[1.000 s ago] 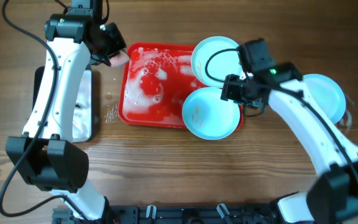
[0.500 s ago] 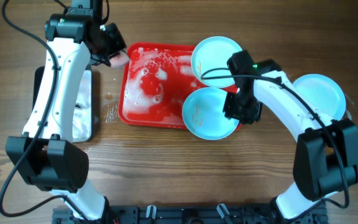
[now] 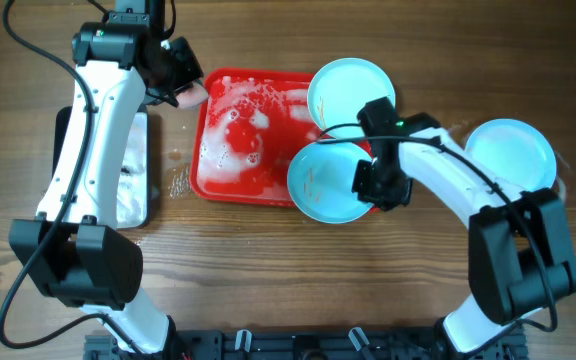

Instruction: Clean dirty plates on tray and stack at the side

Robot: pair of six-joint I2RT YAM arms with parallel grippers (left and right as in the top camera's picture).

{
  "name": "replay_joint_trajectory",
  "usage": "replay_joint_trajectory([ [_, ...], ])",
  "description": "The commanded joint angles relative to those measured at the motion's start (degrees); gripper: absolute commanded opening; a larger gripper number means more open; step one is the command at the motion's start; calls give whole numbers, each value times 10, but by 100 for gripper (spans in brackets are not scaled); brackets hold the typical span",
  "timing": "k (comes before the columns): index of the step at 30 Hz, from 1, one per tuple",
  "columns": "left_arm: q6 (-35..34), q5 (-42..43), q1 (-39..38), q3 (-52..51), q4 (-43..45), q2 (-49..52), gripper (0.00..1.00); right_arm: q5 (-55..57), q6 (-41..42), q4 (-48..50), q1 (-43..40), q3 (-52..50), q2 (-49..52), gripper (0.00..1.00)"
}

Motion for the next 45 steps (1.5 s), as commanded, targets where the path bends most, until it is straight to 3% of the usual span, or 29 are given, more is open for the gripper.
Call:
replay_joint_trajectory([
  [1, -7, -10, -2, 7, -1, -4, 4, 39, 3, 20, 15, -22, 2, 23],
  [5, -8, -10, -2, 7, -1, -4, 4, 59, 1, 37, 19, -22, 2, 17],
  [8, -8, -10, -2, 7, -1, -4, 4, 58, -28, 61, 19, -22, 2, 4],
  [15, -8, -10, -2, 7, -1, -4, 4, 27, -92, 65, 19, 0, 2, 4],
  [21, -8, -10, -2, 7, -1, -4, 4, 2, -87, 43, 19, 76, 2, 4],
  [26, -8, -10, -2, 7, -2, -4, 4, -6, -46, 62, 40, 131, 2, 4],
  [34, -8, -10, -2, 7, -7, -4, 4, 42, 10, 138, 114, 134, 20, 4],
  [45, -8, -10, -5, 4, -32, -4, 4, 33, 139, 231, 134, 134, 119, 4],
])
